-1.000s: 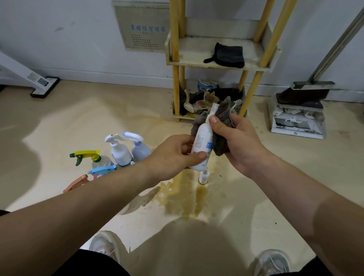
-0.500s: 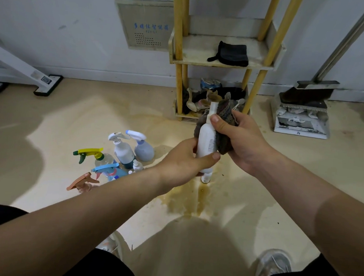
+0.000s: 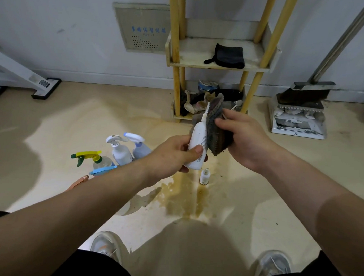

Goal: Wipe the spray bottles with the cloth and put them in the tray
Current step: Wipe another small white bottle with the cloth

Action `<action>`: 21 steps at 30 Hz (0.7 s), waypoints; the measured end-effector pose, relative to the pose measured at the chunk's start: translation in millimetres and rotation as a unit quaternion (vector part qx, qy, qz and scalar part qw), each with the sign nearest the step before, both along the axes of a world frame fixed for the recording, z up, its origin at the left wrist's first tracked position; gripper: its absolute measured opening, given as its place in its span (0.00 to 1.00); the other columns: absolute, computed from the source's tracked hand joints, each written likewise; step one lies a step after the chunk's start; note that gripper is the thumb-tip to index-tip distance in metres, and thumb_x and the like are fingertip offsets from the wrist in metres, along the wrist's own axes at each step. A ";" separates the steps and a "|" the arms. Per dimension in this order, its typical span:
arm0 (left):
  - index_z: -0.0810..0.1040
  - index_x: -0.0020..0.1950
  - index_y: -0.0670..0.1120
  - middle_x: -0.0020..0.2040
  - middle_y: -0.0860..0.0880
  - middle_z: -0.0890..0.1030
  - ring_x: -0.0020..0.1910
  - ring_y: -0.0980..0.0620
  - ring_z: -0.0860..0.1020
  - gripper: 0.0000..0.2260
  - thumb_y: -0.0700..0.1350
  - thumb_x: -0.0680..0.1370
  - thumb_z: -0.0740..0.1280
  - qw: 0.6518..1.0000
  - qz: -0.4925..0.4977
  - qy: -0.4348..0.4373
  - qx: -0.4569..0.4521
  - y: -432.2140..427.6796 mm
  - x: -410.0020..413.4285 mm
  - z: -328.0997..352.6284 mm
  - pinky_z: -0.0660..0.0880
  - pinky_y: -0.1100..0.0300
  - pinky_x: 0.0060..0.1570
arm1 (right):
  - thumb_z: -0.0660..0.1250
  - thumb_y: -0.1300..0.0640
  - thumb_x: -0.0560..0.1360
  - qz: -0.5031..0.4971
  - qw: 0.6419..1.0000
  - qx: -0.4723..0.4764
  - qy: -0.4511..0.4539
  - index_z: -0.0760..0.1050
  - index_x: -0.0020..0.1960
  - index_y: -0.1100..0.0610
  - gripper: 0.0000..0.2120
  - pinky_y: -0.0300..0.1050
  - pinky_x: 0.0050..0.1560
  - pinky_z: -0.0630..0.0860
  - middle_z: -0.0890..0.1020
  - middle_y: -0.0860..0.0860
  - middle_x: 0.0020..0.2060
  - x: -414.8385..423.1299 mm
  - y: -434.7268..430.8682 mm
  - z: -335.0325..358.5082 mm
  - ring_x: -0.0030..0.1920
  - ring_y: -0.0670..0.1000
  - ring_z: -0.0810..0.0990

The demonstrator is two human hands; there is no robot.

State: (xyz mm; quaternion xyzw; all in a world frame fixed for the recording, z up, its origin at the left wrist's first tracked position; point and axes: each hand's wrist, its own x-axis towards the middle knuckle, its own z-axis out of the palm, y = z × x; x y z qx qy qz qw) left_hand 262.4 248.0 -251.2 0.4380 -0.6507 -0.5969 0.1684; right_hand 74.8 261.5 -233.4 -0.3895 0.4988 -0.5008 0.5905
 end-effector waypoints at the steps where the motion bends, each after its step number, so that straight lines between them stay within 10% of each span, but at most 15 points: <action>1: 0.79 0.60 0.48 0.53 0.50 0.86 0.48 0.55 0.81 0.09 0.48 0.84 0.62 1.000 -0.009 -0.011 -0.010 -2.4 1.7 0.7 0.76 0.57 0.48 | 0.58 0.67 0.82 0.010 1.000 -0.013 0.015 0.80 0.58 0.59 0.13 0.48 0.62 0.76 0.84 0.57 0.57 -2.5 0.3 -1.7 0.61 0.55 0.81; 12: 0.79 0.48 0.53 0.39 0.56 0.78 0.39 0.55 0.74 0.07 0.55 0.78 0.71 0.961 -0.062 -0.153 -0.221 -11.7 8.3 11.9 0.68 0.59 0.39 | 0.76 0.68 0.69 0.030 0.988 -0.076 0.133 0.78 0.62 0.50 0.25 0.53 0.62 0.79 0.84 0.53 0.56 -27.6 2.4 -0.4 0.59 0.51 0.82; 21: 0.80 0.67 0.58 0.49 0.57 0.82 0.44 0.57 0.76 0.23 0.55 0.72 0.77 0.941 0.061 -0.152 -0.295 -2.3 5.7 2.9 0.71 0.61 0.44 | 0.74 0.67 0.72 -0.018 0.997 -0.046 0.063 0.80 0.57 0.52 0.16 0.54 0.61 0.79 0.84 0.56 0.55 -17.2 1.4 -7.1 0.60 0.55 0.82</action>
